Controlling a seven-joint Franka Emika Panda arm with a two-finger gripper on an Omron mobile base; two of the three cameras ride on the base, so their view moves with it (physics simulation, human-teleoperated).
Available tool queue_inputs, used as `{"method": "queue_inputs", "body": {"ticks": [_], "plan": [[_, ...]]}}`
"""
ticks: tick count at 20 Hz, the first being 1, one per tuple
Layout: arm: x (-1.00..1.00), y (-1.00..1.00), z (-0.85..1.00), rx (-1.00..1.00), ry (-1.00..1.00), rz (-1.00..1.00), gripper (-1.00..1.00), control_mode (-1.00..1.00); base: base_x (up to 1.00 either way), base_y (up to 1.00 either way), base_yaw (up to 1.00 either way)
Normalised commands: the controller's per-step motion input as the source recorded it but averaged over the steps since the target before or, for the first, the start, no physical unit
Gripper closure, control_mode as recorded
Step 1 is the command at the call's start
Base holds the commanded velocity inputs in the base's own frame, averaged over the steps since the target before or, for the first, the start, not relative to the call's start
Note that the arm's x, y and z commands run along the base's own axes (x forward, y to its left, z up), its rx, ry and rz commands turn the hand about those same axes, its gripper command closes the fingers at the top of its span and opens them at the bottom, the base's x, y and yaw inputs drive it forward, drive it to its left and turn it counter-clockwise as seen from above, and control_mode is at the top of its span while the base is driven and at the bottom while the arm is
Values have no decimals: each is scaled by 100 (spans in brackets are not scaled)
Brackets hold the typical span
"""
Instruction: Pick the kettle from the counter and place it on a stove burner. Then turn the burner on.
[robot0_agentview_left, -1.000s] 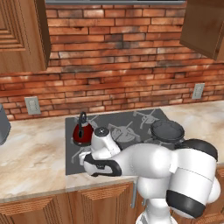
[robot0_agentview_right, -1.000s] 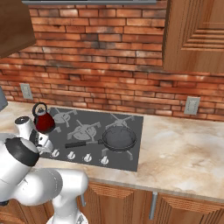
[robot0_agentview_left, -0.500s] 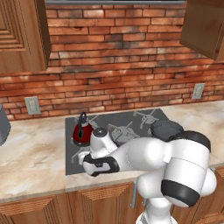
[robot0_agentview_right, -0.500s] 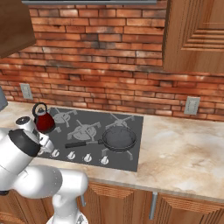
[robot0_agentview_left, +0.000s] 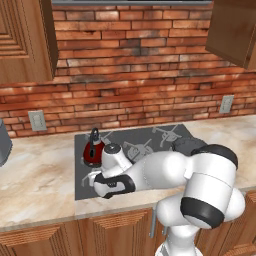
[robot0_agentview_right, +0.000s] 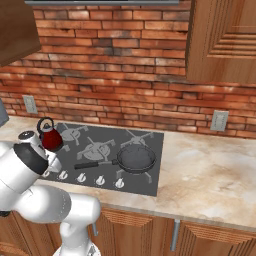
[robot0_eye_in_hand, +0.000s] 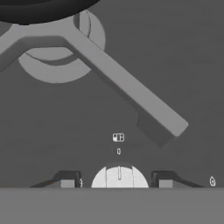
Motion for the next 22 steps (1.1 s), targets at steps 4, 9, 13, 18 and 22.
{"method": "queue_inputs", "body": {"ticks": [4, 9, 13, 18, 22], "plan": [[0, 0, 0, 0, 0, 0, 100, -100, 0, 0, 0], [0, 0, 0, 0, 0, 0, 100, -100, 0, 0, 0], [-7, 0, 0, 0, 0, 0, 100, -100, 0, 0, 0], [-22, 0, 0, 0, -2, 9, 100, -100, 0, 0, 0], [-26, 0, -2, 0, -1, 15, 100, -100, 0, 0, 0]]}}
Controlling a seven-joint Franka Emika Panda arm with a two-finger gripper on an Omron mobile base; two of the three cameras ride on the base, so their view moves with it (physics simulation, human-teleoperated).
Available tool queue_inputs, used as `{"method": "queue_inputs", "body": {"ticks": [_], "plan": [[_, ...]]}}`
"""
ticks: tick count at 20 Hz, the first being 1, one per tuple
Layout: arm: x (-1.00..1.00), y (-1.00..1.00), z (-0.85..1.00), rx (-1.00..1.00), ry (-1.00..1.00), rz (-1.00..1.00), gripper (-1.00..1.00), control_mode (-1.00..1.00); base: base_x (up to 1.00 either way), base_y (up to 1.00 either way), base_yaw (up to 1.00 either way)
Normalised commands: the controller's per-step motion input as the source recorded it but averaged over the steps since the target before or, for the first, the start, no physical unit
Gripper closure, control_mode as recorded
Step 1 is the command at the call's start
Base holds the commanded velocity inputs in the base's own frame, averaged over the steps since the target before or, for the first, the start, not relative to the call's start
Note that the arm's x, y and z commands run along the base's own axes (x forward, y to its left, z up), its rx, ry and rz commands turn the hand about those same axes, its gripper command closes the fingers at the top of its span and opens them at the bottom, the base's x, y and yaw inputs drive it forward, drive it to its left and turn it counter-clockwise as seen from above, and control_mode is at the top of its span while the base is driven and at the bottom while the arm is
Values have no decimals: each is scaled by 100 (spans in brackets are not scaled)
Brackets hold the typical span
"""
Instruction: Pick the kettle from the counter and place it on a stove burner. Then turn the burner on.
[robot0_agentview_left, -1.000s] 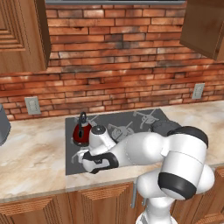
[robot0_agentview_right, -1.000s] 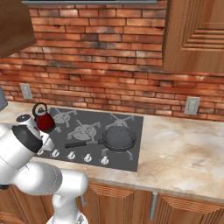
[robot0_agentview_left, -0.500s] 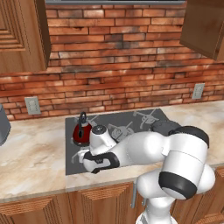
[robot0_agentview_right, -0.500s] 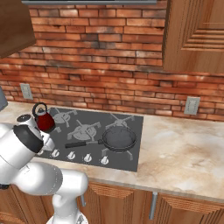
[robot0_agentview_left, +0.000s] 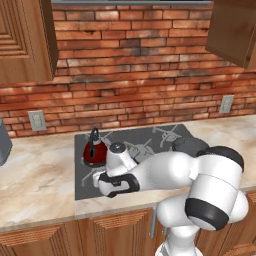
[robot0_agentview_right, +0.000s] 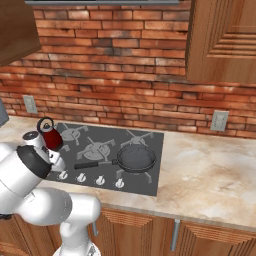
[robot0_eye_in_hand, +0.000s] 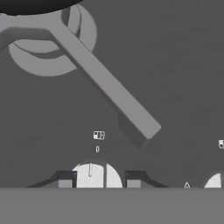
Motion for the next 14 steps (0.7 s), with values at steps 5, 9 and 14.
{"method": "queue_inputs", "body": {"ticks": [5, 9, 14], "plan": [[-25, 0, -8, 0, -1, 23, 100, -100, 0, 0, 0], [-32, 0, -13, 0, -4, 31, 100, -100, 0, 0, 0], [-38, 0, -17, -1, -4, 33, 100, -100, 0, 0, 0]]}}
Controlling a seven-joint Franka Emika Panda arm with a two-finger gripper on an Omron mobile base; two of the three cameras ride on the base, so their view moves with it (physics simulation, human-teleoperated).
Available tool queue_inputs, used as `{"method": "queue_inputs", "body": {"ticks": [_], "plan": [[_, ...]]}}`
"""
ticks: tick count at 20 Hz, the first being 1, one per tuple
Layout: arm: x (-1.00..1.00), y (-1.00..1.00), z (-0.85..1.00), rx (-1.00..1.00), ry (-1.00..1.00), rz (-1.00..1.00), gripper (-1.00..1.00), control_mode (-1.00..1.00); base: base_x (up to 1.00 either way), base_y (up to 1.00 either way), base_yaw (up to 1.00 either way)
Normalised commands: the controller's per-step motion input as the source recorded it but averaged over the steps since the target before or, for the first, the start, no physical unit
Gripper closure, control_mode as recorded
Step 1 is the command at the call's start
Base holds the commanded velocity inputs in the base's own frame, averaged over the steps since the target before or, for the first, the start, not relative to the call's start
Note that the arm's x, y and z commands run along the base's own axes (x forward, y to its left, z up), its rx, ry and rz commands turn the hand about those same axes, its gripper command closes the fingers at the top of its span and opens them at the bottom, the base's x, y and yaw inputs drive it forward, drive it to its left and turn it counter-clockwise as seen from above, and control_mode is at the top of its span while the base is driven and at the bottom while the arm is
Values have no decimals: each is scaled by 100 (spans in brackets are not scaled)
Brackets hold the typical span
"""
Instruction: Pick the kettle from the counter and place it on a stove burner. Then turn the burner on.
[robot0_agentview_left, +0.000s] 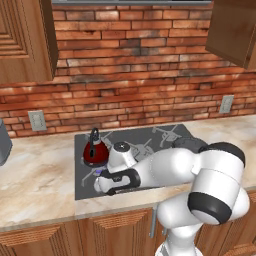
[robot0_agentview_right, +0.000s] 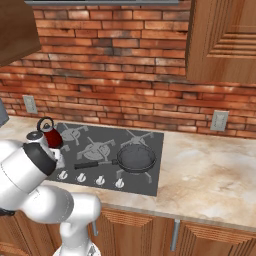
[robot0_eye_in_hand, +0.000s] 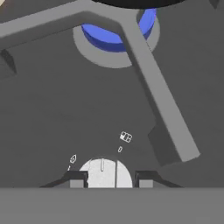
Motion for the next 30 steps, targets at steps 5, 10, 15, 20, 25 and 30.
{"method": "queue_inputs", "body": {"ticks": [5, 10, 15, 20, 25, 30], "plan": [[-40, 1, -18, -1, -2, 32, 100, -100, 0, 0, 0], [-42, 1, -17, -1, 0, 31, 100, -100, 0, 0, 0], [-44, 0, -18, -1, 0, 31, 100, -100, 0, 0, 0], [-30, 0, -14, 0, 0, 28, 100, -100, 0, 0, 0], [0, 0, 0, 0, 0, 3, 100, -100, 0, 0, 0], [-1, 0, 0, 0, -2, 18, 100, -100, 0, 0, 0]]}}
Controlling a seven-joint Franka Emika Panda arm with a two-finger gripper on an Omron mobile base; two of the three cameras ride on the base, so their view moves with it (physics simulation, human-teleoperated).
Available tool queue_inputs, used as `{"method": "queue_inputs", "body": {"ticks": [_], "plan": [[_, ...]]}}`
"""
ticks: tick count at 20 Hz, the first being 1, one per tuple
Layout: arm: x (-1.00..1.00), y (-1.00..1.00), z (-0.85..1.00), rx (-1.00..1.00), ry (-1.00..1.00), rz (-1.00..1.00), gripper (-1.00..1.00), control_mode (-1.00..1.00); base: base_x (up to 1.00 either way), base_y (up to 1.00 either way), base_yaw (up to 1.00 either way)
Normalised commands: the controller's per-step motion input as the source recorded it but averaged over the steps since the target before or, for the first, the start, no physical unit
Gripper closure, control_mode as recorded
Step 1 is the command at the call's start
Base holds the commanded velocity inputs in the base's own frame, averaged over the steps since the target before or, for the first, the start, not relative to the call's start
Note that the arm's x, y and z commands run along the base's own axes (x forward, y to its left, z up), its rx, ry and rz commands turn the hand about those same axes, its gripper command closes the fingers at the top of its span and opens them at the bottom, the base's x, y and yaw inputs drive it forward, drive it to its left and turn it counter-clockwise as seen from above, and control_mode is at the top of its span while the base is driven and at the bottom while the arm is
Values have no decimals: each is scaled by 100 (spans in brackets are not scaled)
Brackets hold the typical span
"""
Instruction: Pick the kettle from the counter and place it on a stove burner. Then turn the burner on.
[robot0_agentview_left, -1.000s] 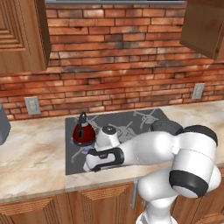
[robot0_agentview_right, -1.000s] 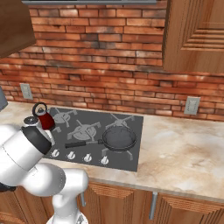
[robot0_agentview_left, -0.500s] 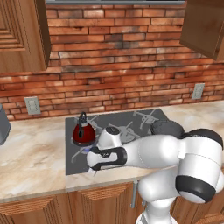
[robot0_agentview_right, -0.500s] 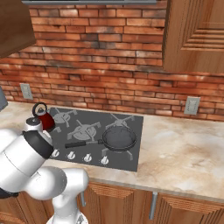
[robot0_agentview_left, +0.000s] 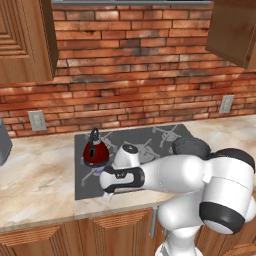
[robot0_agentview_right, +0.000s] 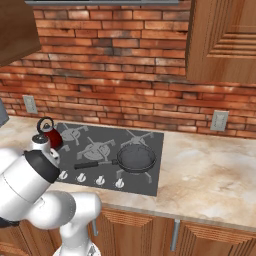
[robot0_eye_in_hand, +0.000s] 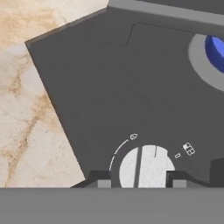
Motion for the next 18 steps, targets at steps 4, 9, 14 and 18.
{"method": "queue_inputs", "body": {"ticks": [4, 9, 14, 18], "plan": [[-6, 0, 0, 0, -8, 31, 100, -100, 0, 0, 0], [-3, 0, 34, 0, -14, 16, 100, -100, 0, 0, 0], [0, 1, 93, 0, -14, 0, 100, -100, 0, 0, 0], [0, 5, 100, 0, -14, -2, 100, -100, 0, 0, 0]]}}
